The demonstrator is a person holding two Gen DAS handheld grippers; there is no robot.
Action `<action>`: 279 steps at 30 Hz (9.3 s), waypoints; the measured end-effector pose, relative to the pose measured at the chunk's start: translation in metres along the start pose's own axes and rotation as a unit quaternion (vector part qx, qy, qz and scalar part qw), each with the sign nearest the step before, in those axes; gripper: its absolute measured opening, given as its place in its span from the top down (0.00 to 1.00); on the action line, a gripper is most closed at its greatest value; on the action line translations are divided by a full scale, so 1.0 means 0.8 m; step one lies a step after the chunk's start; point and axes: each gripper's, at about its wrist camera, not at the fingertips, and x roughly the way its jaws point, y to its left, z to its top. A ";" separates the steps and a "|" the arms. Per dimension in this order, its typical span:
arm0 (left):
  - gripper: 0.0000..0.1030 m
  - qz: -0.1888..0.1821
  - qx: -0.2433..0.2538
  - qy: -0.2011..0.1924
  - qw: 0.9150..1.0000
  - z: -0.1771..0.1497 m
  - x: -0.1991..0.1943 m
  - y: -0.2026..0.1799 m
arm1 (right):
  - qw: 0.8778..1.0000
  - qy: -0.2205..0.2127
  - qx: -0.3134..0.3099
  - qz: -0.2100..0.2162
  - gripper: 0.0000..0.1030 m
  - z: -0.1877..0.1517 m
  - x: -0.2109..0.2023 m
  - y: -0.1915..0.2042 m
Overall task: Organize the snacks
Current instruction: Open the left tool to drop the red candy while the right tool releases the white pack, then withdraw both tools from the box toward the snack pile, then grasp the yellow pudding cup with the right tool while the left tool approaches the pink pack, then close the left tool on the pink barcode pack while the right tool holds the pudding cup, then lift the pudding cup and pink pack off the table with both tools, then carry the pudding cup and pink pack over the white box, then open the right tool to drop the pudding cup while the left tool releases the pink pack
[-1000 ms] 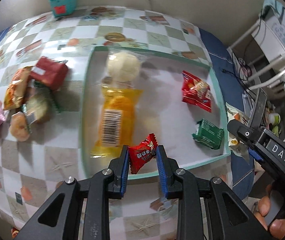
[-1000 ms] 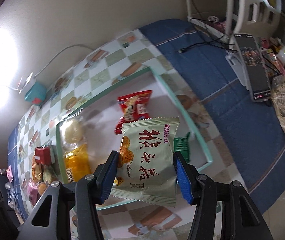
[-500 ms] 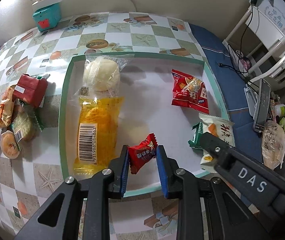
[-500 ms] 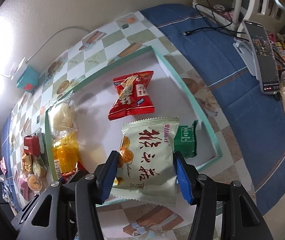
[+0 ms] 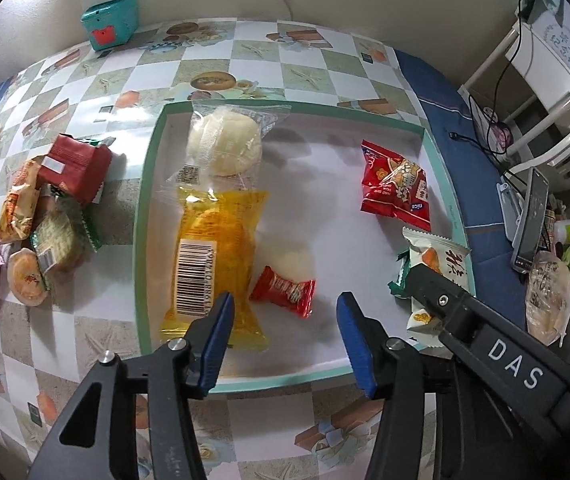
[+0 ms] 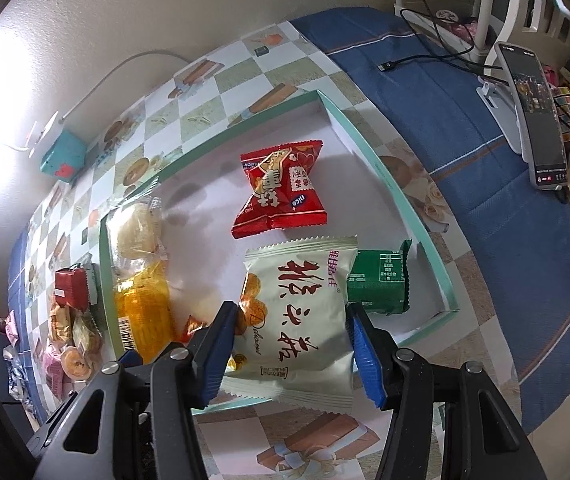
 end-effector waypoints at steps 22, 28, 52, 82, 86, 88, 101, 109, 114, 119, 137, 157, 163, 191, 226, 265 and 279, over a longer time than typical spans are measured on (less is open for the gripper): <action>0.09 0.056 -0.065 -0.025 0.996 0.008 -0.024 0.060 | 1.000 -0.013 0.022 -0.008 0.00 0.001 -0.004 -0.009; 0.07 0.073 -0.141 -0.022 0.987 0.010 -0.027 0.114 | 1.000 -0.012 0.008 -0.016 0.00 -0.001 -0.001 0.000; 0.07 0.118 -0.403 -0.044 0.906 -0.041 -0.095 0.425 | 0.988 -0.002 -0.157 -0.015 0.00 -0.057 0.021 0.195; 0.07 0.097 -0.420 0.017 0.902 -0.056 -0.048 0.493 | 0.957 0.016 -0.286 0.043 0.07 -0.151 0.084 0.366; 0.07 0.092 -0.421 0.020 0.902 -0.055 -0.042 0.497 | 0.950 0.014 -0.310 0.045 0.19 -0.160 0.088 0.379; 0.07 0.089 -0.423 0.020 0.901 -0.054 -0.038 0.499 | 0.947 0.010 -0.316 0.048 0.24 -0.164 0.089 0.385; 0.07 0.097 -0.405 -0.001 0.909 -0.042 -0.044 0.519 | 0.937 0.009 -0.347 0.031 0.45 -0.177 0.108 0.402; 0.07 0.130 -0.453 -0.032 0.881 -0.049 -0.044 0.554 | 0.940 0.012 -0.340 0.034 0.54 -0.170 0.108 0.396; 0.07 0.120 -0.465 -0.007 0.877 -0.055 -0.028 0.569 | 0.939 0.014 -0.341 0.036 0.54 -0.170 0.108 0.395; 0.07 0.139 -0.431 0.030 0.891 -0.052 -0.018 0.560 | 0.940 0.013 -0.340 0.032 0.56 -0.169 0.107 0.393; 0.07 0.101 -0.328 0.015 0.939 -0.015 -0.030 0.511 | 0.948 0.032 -0.315 0.031 0.58 -0.160 0.102 0.364; 0.33 0.146 -0.216 0.057 0.964 0.010 0.031 0.425 | 0.949 0.041 -0.310 0.029 0.58 -0.153 0.103 0.346; 0.43 0.146 -0.214 0.051 0.964 0.014 0.030 0.416 | 0.948 0.036 -0.315 0.022 0.58 -0.156 0.104 0.348; 0.55 0.153 -0.219 0.047 0.962 0.016 0.016 0.411 | 0.931 0.009 -0.362 -0.040 0.59 -0.182 0.112 0.367; 0.55 0.148 -0.169 -0.082 0.971 0.033 -0.118 0.316 | 0.979 -0.082 -0.187 0.001 0.60 -0.055 -0.015 0.234; 0.55 0.024 0.032 -0.015 0.999 0.057 -0.005 0.023 | 0.999 -0.022 0.023 -0.027 0.60 0.010 0.024 0.023; 0.55 0.016 0.023 -0.025 0.999 0.076 0.006 0.017 | 0.999 -0.020 0.014 -0.035 0.60 0.015 0.030 0.031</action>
